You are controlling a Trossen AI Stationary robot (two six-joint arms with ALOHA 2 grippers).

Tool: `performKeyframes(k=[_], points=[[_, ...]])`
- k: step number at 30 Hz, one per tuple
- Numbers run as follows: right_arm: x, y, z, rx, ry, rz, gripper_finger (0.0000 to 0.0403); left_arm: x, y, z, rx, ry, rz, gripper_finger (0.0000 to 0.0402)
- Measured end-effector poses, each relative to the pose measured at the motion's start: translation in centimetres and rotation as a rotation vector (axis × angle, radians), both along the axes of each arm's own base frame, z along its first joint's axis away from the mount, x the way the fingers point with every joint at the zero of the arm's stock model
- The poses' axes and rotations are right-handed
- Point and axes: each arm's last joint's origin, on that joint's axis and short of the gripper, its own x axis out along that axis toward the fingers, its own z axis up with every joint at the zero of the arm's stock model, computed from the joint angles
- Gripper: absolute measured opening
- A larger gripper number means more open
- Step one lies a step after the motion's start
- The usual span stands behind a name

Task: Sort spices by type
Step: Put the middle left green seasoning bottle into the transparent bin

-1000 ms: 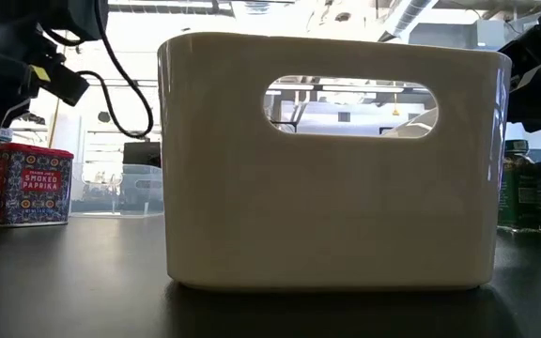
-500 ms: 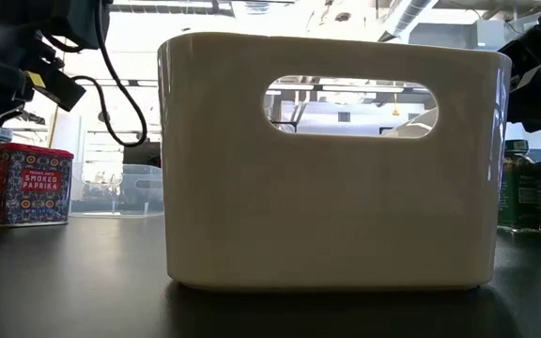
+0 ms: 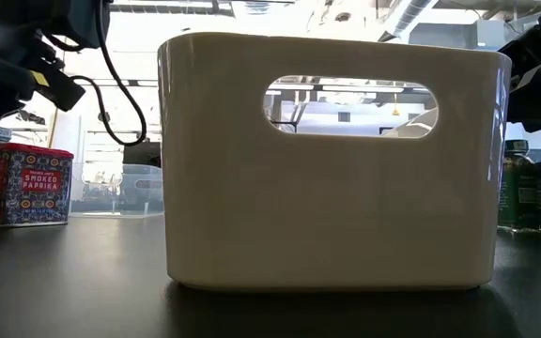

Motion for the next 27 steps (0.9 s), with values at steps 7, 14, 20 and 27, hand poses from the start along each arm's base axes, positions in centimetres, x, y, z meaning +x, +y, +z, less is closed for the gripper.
performKeyframes(k=[7, 14, 20, 27], points=[[0.0, 0.0, 0.0, 0.0, 0.0, 0.0, 0.0277, 0.11, -0.04, -0.01, -0.005, -0.009, 0.034, 0.0195], [0.0, 0.0, 0.01, 0.0, 0.0, 0.0, 0.0277, 0.14, -0.05, 0.3, -0.008, -0.019, 0.049, 0.0192], [0.0, 0.0, 0.01, 0.0, 0.0, 0.0, 0.0277, 0.23, -0.05, 0.54, -0.008, -0.028, 0.02, 0.0193], [0.0, 0.0, 0.0, 0.0, 0.0, 0.0, 0.0277, -0.36, 0.06, 0.6, -0.003, 0.031, -0.045, 0.0193]])
